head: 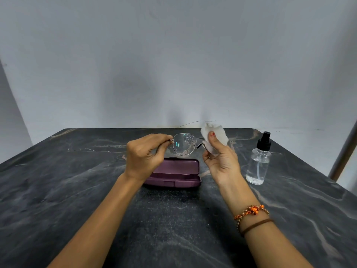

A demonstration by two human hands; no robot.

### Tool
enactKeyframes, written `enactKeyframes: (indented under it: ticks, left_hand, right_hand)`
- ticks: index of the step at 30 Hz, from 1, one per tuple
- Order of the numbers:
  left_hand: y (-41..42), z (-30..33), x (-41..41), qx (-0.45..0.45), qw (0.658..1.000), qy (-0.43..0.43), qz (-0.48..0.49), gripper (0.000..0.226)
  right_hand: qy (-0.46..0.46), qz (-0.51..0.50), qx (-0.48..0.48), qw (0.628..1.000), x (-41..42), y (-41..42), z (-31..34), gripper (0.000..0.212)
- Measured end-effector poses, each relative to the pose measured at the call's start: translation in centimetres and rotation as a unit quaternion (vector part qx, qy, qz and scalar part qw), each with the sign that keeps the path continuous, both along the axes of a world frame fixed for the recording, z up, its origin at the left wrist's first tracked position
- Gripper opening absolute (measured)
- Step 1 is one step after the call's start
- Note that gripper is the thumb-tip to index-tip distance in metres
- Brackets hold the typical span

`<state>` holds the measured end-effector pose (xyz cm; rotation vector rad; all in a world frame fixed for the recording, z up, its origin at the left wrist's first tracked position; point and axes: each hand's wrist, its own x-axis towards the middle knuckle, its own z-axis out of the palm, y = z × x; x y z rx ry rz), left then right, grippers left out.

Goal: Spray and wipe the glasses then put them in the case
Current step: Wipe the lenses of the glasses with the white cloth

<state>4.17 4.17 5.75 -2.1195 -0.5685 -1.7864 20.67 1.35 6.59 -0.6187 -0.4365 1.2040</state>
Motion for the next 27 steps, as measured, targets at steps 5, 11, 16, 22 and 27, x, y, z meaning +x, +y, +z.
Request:
enactKeyframes:
  ticks: [5, 11, 16, 22, 27]
  left_hand:
    - [-0.19, -0.13, 0.29, 0.000, 0.999, 0.039, -0.006, 0.003]
    - [0.01, -0.07, 0.05, -0.014, 1.000, 0.026, -0.004, 0.006]
    - [0.10, 0.10, -0.13, 0.000, 0.999, 0.034, -0.006, 0.013]
    - [0.22, 0.01, -0.33, 0.001, 0.999, 0.042, 0.002, 0.014]
    - [0.24, 0.01, -0.48, -0.007, 0.999, 0.036, 0.007, 0.008]
  right_hand:
    - [0.093, 0.034, 0.042, 0.994, 0.42, 0.05, 0.05, 0.019]
    - [0.024, 0.030, 0.059, 0.998, 0.37, 0.12, 0.03, 0.016]
    - [-0.048, -0.016, 0.028, 0.998, 0.60, -0.07, -0.01, 0.007]
    - [-0.009, 0.020, -0.001, 1.000, 0.53, -0.01, -0.07, 0.015]
    - [0.079, 0.046, 0.020, 0.996, 0.48, 0.09, 0.16, 0.017]
